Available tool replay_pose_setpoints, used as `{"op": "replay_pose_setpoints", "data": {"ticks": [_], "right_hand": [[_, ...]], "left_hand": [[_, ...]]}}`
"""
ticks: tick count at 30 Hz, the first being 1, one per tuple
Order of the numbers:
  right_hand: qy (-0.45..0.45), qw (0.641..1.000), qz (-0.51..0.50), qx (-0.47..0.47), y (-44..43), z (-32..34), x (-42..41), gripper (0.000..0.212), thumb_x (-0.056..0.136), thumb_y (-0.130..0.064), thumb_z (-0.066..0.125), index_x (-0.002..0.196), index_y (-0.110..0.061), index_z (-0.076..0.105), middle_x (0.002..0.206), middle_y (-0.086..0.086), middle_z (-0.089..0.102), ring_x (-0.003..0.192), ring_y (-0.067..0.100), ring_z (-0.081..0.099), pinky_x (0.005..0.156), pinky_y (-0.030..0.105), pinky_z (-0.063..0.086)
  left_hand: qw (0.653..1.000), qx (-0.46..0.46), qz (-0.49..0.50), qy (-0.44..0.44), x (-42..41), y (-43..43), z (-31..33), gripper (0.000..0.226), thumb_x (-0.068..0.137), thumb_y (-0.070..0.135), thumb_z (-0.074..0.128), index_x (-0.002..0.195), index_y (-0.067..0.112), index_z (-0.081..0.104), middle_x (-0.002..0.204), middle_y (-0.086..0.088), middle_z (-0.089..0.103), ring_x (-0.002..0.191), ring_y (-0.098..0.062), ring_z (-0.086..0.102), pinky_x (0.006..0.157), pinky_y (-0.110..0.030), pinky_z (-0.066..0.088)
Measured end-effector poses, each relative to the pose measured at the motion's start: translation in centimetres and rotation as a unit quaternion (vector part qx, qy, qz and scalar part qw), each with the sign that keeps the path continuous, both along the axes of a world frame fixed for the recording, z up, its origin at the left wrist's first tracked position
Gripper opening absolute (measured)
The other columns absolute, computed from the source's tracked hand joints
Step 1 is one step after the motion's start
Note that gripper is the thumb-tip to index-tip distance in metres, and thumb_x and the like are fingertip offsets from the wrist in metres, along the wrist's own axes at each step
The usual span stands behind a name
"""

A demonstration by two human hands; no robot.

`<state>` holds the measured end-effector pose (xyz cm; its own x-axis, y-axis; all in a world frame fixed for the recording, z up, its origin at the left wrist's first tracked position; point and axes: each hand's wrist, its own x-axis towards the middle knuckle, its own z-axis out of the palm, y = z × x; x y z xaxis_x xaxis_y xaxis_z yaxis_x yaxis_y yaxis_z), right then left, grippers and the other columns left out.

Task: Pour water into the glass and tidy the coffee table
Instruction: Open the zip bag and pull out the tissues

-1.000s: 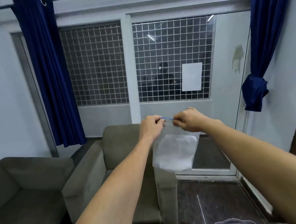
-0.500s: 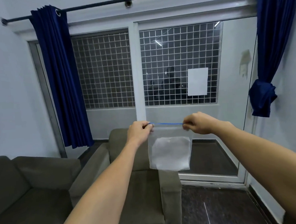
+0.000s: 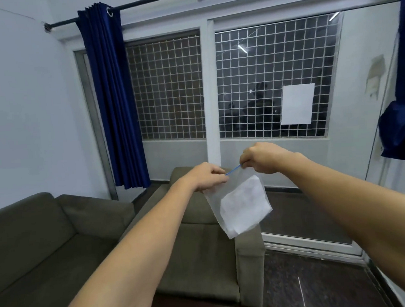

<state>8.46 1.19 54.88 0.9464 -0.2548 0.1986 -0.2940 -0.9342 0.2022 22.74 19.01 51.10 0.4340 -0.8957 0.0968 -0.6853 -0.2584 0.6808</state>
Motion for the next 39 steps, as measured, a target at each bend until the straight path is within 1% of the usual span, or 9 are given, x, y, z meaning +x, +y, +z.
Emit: {"op": "replay_pose_setpoints", "data": {"ticks": [6, 11, 14, 17, 20, 22, 29, 34, 39], "right_hand": [[-0.011, 0.995, 0.073, -0.06, 1.8, -1.8, 2.0, 0.026, 0.103, -0.034, 0.052, 0.115, -0.029, 0.075, 0.125, -0.003, 0.065, 0.116, 0.025, 0.056, 0.096, 0.042, 0.046], [-0.161, 0.979, 0.018, 0.121, 4.7, -4.6, 3.1, 0.039, 0.093, -0.04, 0.064, 0.129, -0.026, 0.066, 0.135, -0.001, 0.057, 0.124, 0.024, 0.053, 0.102, 0.044, 0.047], [-0.245, 0.935, -0.065, 0.248, 6.9, -6.3, 3.9, 0.028, 0.086, -0.039, 0.068, 0.107, -0.021, 0.069, 0.113, -0.001, 0.066, 0.1, 0.019, 0.063, 0.087, 0.042, 0.057], [-0.213, 0.856, -0.127, 0.454, 8.7, -7.9, 5.1, 0.029, 0.081, -0.042, 0.074, 0.078, -0.014, 0.065, 0.079, 0.001, 0.07, 0.066, 0.017, 0.064, 0.06, 0.032, 0.059], [-0.186, 0.765, -0.144, 0.6, 10.3, -9.0, 6.4, 0.032, 0.075, -0.038, 0.076, 0.082, -0.009, 0.068, 0.076, 0.007, 0.069, 0.053, 0.021, 0.059, 0.05, 0.027, 0.05], [-0.171, 0.741, -0.141, 0.634, 11.4, -9.5, 7.4, 0.031, 0.074, -0.037, 0.076, 0.085, -0.008, 0.072, 0.076, 0.006, 0.071, 0.052, 0.021, 0.062, 0.051, 0.026, 0.051], [-0.181, 0.759, -0.137, 0.61, 14.9, -9.8, 11.4, 0.012, 0.082, -0.011, 0.066, 0.07, -0.008, 0.067, 0.075, 0.01, 0.072, 0.043, 0.018, 0.059, 0.053, 0.028, 0.053], [-0.179, 0.768, -0.144, 0.598, 17.4, -9.7, 14.9, 0.021, 0.08, -0.007, 0.057, 0.083, 0.004, 0.075, 0.078, 0.018, 0.075, 0.05, 0.023, 0.055, 0.055, 0.03, 0.054], [-0.179, 0.797, -0.128, 0.563, 21.0, -9.9, 18.7, 0.022, 0.087, -0.012, 0.06, 0.087, 0.004, 0.075, 0.074, 0.018, 0.074, 0.06, 0.022, 0.059, 0.061, 0.036, 0.06]], "left_hand": [[0.997, 0.04, 0.052, -0.044, -0.8, 0.7, -1.4, 0.027, 0.094, 0.026, 0.059, 0.091, 0.005, 0.075, 0.08, -0.011, 0.068, 0.068, -0.018, 0.055, 0.066, -0.031, 0.048], [0.991, 0.006, 0.133, -0.03, -0.8, 2.4, -3.8, 0.023, 0.092, 0.022, 0.059, 0.083, 0.009, 0.076, 0.081, -0.014, 0.072, 0.066, -0.023, 0.058, 0.059, -0.029, 0.046], [0.983, -0.013, 0.181, -0.028, -1.0, 3.2, -5.2, 0.024, 0.093, 0.023, 0.058, 0.082, 0.012, 0.077, 0.082, -0.008, 0.075, 0.071, -0.022, 0.067, 0.063, -0.033, 0.053], [0.969, -0.037, 0.241, -0.026, -1.3, 3.7, -6.1, 0.035, 0.093, 0.021, 0.056, 0.06, 0.019, 0.065, 0.065, 0.001, 0.063, 0.067, -0.02, 0.059, 0.052, -0.027, 0.039], [0.951, -0.067, 0.302, -0.006, -1.1, 4.4, -6.9, 0.04, 0.09, 0.022, 0.059, 0.05, 0.019, 0.057, 0.058, 0.004, 0.055, 0.066, -0.02, 0.054, 0.051, -0.026, 0.033], [0.945, -0.071, 0.32, -0.006, -0.8, 5.2, -7.4, 0.038, 0.088, 0.027, 0.063, 0.051, 0.02, 0.061, 0.06, 0.003, 0.059, 0.069, -0.022, 0.059, 0.053, -0.026, 0.036], [0.938, -0.127, 0.297, 0.13, 2.6, 9.2, -8.4, 0.012, 0.08, 0.031, 0.074, 0.076, 0.021, 0.08, 0.083, 0.006, 0.076, 0.085, -0.015, 0.068, 0.065, -0.03, 0.055], [0.912, -0.146, 0.227, 0.31, 5.6, 13.0, -8.2, 0.032, 0.089, 0.038, 0.071, 0.094, 0.007, 0.076, 0.091, -0.003, 0.078, 0.081, -0.021, 0.076, 0.068, -0.035, 0.064], [0.893, -0.155, 0.243, 0.344, 10.0, 15.5, -8.4, 0.034, 0.097, 0.042, 0.065, 0.1, 0.009, 0.076, 0.091, -0.008, 0.079, 0.079, -0.022, 0.077, 0.06, -0.031, 0.061]]}}
